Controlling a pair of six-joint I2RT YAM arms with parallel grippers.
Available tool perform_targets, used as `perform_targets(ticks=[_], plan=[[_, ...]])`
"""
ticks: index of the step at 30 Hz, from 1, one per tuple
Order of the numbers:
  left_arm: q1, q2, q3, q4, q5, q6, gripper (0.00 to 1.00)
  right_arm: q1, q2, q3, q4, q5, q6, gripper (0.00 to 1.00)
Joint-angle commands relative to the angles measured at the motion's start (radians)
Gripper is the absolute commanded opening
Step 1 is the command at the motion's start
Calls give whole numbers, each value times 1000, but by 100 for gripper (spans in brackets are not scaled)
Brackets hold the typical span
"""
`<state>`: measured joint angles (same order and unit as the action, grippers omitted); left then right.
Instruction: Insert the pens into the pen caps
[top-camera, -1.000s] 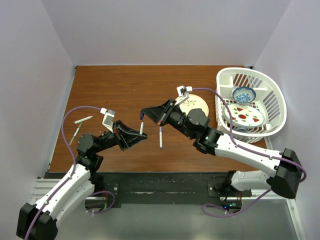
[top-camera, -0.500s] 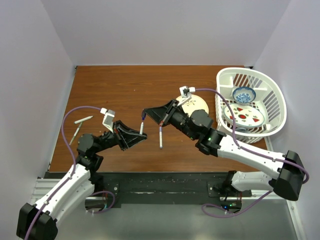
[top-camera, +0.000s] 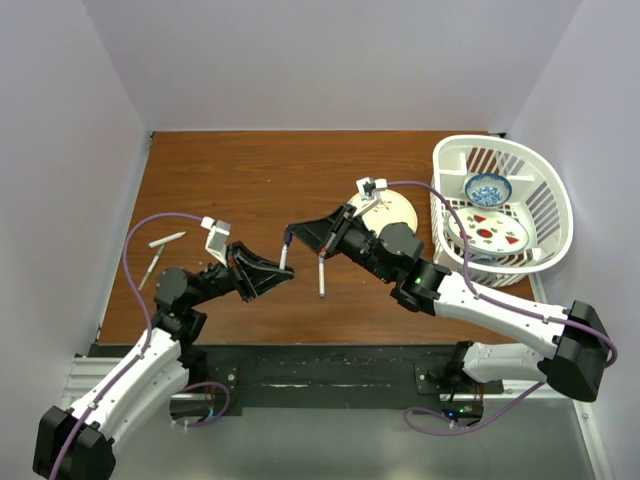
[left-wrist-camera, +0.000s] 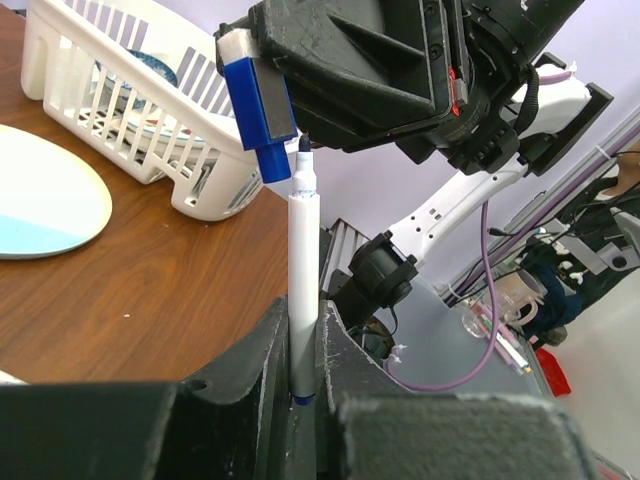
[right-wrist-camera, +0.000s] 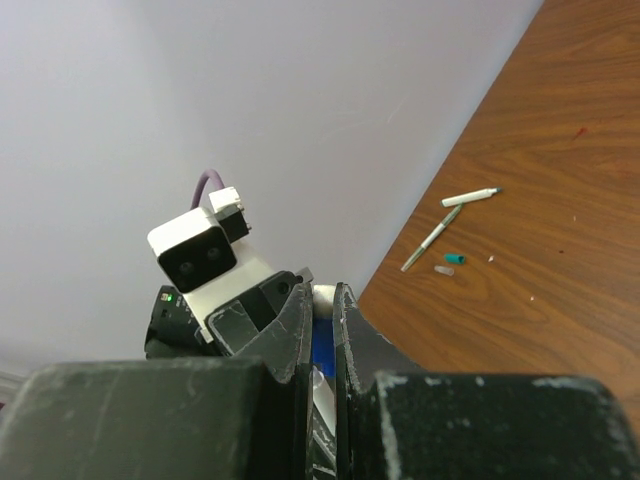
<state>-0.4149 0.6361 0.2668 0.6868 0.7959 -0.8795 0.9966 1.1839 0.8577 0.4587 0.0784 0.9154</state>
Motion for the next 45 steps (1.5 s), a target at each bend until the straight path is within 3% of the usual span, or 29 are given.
perform_targets(ticks=[1, 45], plan=[[-1, -4, -6, 34, -4, 16, 0, 7, -32, 41, 26, 1, -32, 0], [-1, -15, -11, 26, -3, 19, 0, 5, -12, 57, 38, -22, -43, 0]])
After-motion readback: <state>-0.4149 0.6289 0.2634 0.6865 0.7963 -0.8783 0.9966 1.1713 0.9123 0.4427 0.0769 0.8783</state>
